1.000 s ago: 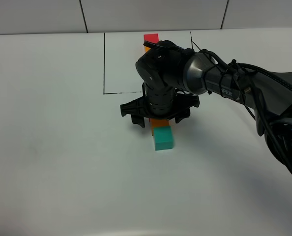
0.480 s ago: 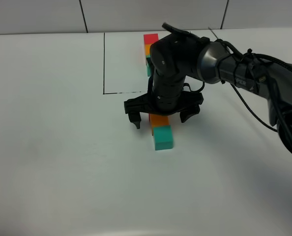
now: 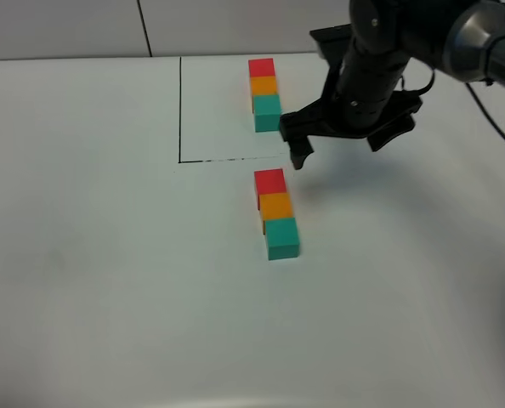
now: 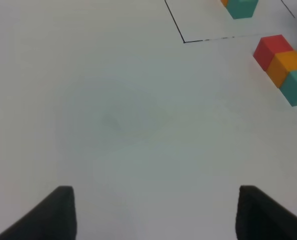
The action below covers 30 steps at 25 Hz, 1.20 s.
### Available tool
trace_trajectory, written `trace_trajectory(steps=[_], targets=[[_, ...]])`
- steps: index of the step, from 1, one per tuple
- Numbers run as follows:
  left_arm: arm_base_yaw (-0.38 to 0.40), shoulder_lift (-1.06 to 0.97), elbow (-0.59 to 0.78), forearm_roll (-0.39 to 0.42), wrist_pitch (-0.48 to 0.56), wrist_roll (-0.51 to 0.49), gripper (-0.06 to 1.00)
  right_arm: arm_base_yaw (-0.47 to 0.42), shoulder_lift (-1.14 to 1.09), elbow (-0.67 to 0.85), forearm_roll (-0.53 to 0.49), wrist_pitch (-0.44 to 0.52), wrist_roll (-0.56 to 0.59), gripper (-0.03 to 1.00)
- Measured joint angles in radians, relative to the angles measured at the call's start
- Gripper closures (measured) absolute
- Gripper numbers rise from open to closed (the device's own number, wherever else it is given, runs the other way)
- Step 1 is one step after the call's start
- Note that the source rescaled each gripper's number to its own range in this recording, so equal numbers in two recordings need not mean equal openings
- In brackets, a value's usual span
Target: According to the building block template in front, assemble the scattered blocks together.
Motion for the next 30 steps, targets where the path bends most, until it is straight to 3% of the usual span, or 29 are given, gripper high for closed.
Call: trace_trajectory(steps=[4, 10, 18, 25, 30], targets=[[0.0, 0.0, 0.0, 0.0, 0.0, 0.0, 0.52, -0.072, -0.071, 0.051, -0.001, -0.012, -0.027, 0.08], [0.0, 0.0, 0.0, 0.0, 0.0, 0.0, 0.52, -0.14, -0.284, 0.262, -0.021, -0.132, -0.05, 0.1], [0.0, 0.0, 0.0, 0.0, 0.0, 0.0, 0.52, -0.185, -0.654, 0.616, -0.061, -0.244, -0.051, -0.01], [0.0, 0.0, 0.0, 0.0, 0.0, 0.0, 0.52, -0.185, -1.029, 0.798, -0.049, -0.247, -0.051, -0.03], [0.0, 0.0, 0.0, 0.0, 0.0, 0.0, 0.52, -0.185, -1.244, 0.874, -0.045, -0.198, -0.032, -0.03]])
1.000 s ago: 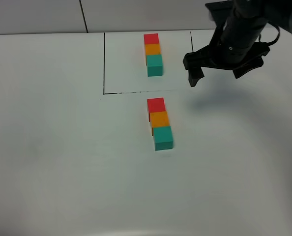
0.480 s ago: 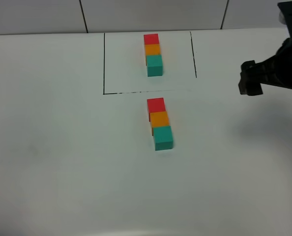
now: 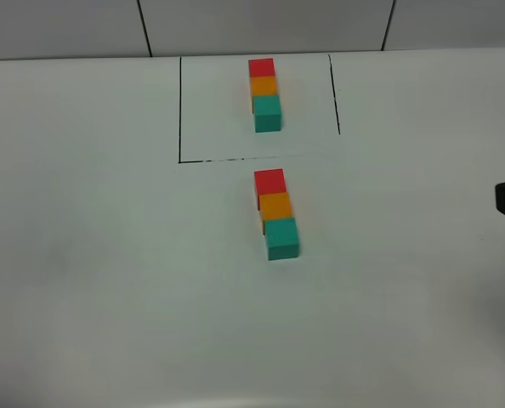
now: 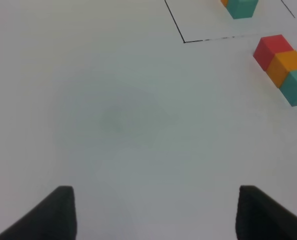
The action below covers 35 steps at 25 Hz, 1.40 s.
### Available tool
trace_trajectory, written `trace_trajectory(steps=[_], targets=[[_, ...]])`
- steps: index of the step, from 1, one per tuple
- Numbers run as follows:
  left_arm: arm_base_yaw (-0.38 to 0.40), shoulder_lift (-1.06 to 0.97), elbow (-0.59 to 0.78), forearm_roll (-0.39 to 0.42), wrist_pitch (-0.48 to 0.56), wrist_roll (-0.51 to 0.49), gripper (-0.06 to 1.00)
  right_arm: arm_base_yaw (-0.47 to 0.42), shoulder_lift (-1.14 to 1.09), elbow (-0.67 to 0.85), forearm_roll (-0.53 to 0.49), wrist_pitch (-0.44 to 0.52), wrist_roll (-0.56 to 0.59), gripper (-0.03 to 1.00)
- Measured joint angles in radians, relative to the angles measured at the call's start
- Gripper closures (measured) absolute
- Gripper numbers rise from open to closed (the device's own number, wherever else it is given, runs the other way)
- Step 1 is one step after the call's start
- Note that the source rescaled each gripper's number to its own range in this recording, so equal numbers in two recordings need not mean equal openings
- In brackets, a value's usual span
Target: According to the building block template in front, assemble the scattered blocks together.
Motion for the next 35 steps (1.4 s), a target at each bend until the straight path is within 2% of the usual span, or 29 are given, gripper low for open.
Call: trace_trajectory(steps=[7, 13, 19, 28, 35], targets=[[0.0, 0.0, 0.0, 0.0, 0.0, 0.0, 0.52, 0.0, -0.251, 0.055, -0.016, 0.131, 0.031, -0.03], [0.0, 0.0, 0.0, 0.0, 0.0, 0.0, 0.52, 0.0, -0.398, 0.066, -0.033, 0.192, 0.045, -0.03], [0.0, 0.0, 0.0, 0.0, 0.0, 0.0, 0.52, 0.0, -0.537, 0.157, -0.04, 0.197, 0.048, -0.03], [0.0, 0.0, 0.0, 0.0, 0.0, 0.0, 0.52, 0.0, -0.811, 0.296, -0.103, 0.157, 0.048, -0.02], [0.0, 0.0, 0.0, 0.0, 0.0, 0.0, 0.52, 0.0, -0.824, 0.349, -0.112, 0.189, 0.046, 0.0]])
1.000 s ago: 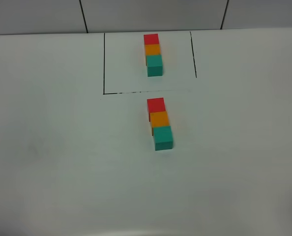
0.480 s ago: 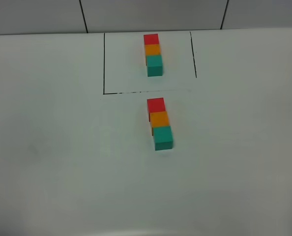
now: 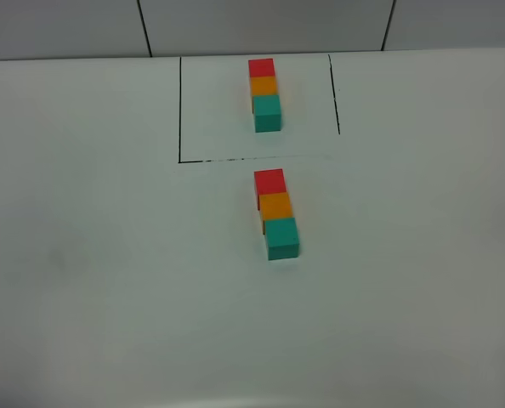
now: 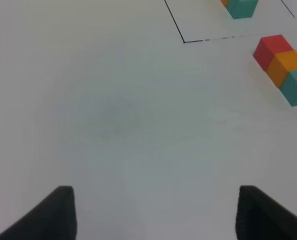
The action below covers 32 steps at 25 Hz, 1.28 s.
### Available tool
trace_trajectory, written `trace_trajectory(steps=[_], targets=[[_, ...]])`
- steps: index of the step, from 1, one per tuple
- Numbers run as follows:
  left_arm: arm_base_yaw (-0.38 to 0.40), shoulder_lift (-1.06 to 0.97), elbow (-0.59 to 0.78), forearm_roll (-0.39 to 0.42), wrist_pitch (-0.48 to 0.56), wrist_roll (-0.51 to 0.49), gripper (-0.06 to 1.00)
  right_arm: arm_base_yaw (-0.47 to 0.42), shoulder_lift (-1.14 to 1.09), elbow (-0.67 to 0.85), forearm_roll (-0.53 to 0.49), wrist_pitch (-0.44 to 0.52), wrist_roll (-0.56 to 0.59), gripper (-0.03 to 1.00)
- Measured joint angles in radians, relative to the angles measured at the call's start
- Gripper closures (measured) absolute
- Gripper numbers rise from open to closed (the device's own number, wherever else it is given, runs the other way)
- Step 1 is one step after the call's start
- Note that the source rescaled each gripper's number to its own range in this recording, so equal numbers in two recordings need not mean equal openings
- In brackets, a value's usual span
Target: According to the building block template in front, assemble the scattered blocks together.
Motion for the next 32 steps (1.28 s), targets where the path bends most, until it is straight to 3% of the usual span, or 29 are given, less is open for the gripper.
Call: trace_trajectory(steps=[5, 15, 32], targets=[[0.0, 0.0, 0.0, 0.0, 0.0, 0.0, 0.52, 0.0, 0.0, 0.0, 0.002, 0.0, -0.005, 0.03], [0.0, 0.0, 0.0, 0.0, 0.0, 0.0, 0.52, 0.0, 0.0, 0.0, 0.002, 0.001, -0.006, 0.22], [0.0, 0.0, 0.0, 0.0, 0.0, 0.0, 0.52, -0.186, 0.0, 0.0, 0.008, 0.001, -0.008, 0.24]])
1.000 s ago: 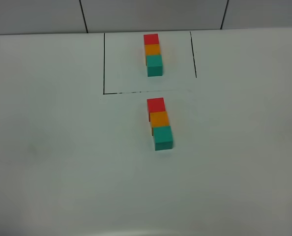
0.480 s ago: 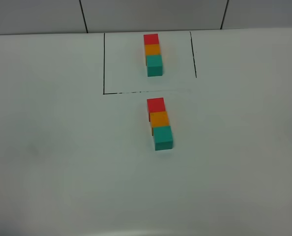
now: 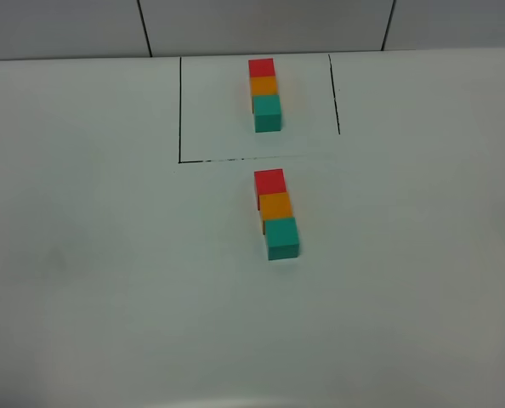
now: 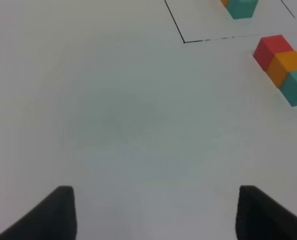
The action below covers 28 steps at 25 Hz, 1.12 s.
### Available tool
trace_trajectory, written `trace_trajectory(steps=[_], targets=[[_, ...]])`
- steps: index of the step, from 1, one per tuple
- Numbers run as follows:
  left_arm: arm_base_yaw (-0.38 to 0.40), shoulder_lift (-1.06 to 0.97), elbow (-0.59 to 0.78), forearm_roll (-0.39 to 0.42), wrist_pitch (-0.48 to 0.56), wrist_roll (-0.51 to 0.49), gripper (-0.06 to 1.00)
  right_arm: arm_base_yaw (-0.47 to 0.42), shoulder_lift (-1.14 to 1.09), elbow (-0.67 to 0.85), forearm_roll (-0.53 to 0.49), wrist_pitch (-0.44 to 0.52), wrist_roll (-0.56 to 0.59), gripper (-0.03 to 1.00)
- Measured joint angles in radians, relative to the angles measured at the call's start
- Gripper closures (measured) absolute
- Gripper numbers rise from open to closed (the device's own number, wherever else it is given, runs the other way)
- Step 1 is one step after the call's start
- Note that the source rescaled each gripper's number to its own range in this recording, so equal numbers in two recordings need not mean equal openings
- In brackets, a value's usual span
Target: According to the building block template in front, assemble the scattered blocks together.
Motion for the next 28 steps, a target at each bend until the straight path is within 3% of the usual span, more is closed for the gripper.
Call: trace_trajectory(steps=[12, 19, 28], targets=[[0.0, 0.0, 0.0, 0.0, 0.0, 0.0, 0.52, -0.034, 0.0, 0.0, 0.002, 0.0, 0.0, 0.24], [0.0, 0.0, 0.0, 0.0, 0.0, 0.0, 0.52, 0.019, 0.0, 0.0, 0.002, 0.0, 0.0, 0.24], [0.0, 0.0, 0.0, 0.0, 0.0, 0.0, 0.52, 0.023, 0.0, 0.0, 0.028, 0.0, -0.034, 0.24]])
